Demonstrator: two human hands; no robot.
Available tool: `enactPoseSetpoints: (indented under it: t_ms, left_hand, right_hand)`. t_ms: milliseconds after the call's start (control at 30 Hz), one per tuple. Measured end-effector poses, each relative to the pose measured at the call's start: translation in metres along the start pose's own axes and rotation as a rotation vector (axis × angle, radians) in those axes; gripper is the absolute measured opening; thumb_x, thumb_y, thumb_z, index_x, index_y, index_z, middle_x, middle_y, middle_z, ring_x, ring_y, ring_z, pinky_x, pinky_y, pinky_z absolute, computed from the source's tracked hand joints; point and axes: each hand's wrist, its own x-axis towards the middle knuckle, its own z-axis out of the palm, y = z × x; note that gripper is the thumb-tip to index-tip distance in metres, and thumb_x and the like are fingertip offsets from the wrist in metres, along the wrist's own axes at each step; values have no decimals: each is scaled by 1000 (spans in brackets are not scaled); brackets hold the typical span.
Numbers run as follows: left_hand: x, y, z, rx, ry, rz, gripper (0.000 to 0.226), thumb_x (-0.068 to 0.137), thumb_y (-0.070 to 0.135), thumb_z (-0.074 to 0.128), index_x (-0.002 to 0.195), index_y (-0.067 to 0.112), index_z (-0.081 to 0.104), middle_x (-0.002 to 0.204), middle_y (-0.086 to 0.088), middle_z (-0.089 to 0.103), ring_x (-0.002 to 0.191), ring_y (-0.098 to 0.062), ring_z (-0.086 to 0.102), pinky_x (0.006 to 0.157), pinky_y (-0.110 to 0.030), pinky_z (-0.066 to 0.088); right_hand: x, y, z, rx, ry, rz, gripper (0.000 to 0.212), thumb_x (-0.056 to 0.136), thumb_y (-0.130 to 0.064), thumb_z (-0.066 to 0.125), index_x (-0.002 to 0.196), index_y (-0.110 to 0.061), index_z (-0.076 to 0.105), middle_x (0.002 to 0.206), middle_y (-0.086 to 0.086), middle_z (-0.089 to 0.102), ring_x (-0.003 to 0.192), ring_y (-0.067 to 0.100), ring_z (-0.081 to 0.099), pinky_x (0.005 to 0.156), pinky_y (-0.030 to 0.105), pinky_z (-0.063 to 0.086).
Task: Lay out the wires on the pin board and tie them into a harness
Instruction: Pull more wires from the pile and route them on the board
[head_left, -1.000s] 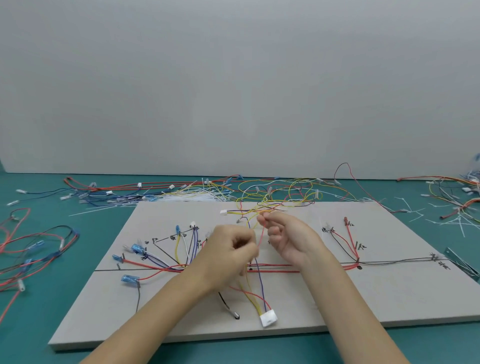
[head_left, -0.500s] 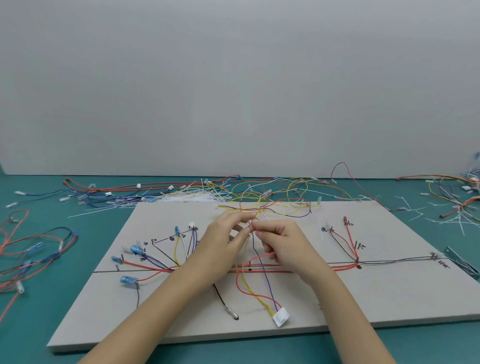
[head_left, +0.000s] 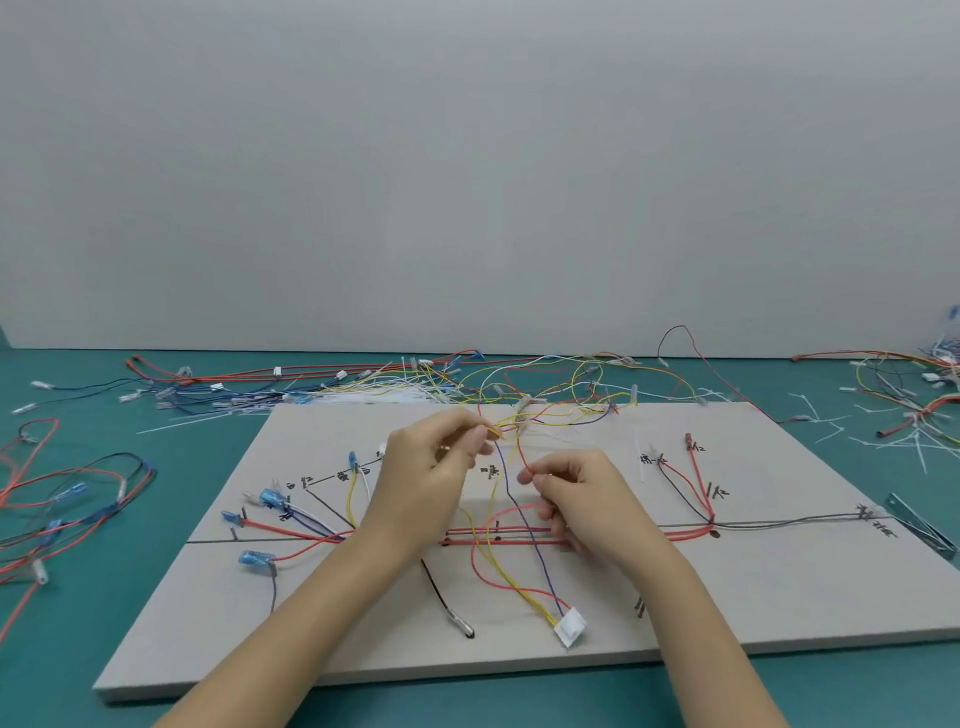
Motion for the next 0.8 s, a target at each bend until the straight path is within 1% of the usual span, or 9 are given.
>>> enactPoseSetpoints:
  t_ms: [133,233,333,467,533,600,667,733,800]
  left_hand:
    - [7,18,-10,-522,182,-150,26,101,4,39,81,7,56,87,-9,75,78,-22,73,62,-25,57]
    - [14,20,-21,-784,360,-258,27,103,8,34,82,9,51,82,-10,75,76,-23,73,60,-26,58]
    - [22,13,-32,-825,478,-314,26,103,10,33,83,11,49,78,-8,75,74,-24,74,59,-25,58]
    - [23,2,-31,-695,423,-434,16,101,10,37,96,5,51,78,-10,75,73,-24,74,60,-25,59]
    - [20,0,-25,-581,380,-412,13,100,10,40,95,9,52,81,-9,74,74,-23,73,62,-27,58]
    - [15,-2,-19,-306,358,-248,11,96,9,50,100,19,54,94,-2,71,85,-20,69,69,-31,55]
    - [9,-5,-17,212,345,93,28,89,8,56,112,24,56,114,3,61,106,-17,58,84,-35,47]
    - [7,-6,-15,729,358,462,42,79,8,55,118,23,62,126,1,57,118,-21,48,96,-40,35]
    - [8,-3,-11,842,254,645,46,70,2,54,108,22,69,120,2,63,115,-22,50,94,-41,33]
  right_hand:
    - [2,2,1,22,74,46,28,91,0,41,95,-9,67,57,5,52,36,12,42,32,17,27]
    - [2,1,0,15,112,58,28,88,0,42,94,-10,68,56,5,54,36,13,45,32,17,28]
    - [1,-1,-2,67,156,62,28,87,0,42,91,-9,68,58,5,55,37,14,46,33,18,30]
    - [-3,-9,0,175,105,-10,24,89,3,49,91,-6,71,77,11,62,46,14,54,36,21,38]
    - [-6,-12,1,169,26,-79,21,90,1,55,91,-10,73,83,7,65,54,11,57,40,22,44]
    - [-9,-13,1,153,-53,-137,21,91,-1,58,91,-14,74,80,4,66,62,10,58,45,21,46]
    - [-11,-12,2,117,-73,-176,23,91,-1,60,89,-17,76,83,6,69,69,14,56,49,22,46]
    - [-11,-11,4,69,-74,-209,25,90,-2,61,86,-22,76,92,14,72,72,18,53,54,26,44]
    - [-11,-11,5,28,-92,-245,27,89,-2,62,83,-24,76,91,15,70,71,20,50,58,28,43]
